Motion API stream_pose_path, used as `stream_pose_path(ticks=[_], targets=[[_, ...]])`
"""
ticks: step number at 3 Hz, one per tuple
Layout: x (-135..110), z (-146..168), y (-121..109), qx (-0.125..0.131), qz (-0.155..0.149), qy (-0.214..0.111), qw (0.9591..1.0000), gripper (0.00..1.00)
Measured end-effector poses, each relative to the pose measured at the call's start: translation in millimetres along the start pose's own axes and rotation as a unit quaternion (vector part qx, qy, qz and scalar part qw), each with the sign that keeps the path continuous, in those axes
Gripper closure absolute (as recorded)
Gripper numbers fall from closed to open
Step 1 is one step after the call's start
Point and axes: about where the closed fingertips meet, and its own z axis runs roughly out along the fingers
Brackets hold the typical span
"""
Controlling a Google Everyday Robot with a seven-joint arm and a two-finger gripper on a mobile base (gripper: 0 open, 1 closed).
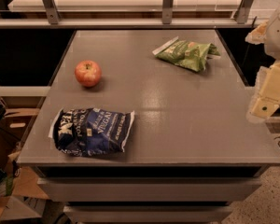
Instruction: Move green jalapeno chip bag near blue chip bag
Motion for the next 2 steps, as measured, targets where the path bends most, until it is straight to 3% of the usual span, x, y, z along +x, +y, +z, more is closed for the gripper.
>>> stream_pose_path(ticks=[2], targets=[[1.3, -3.3, -0.5, 0.008, 0.007, 0.002, 0.9999, 0.0]])
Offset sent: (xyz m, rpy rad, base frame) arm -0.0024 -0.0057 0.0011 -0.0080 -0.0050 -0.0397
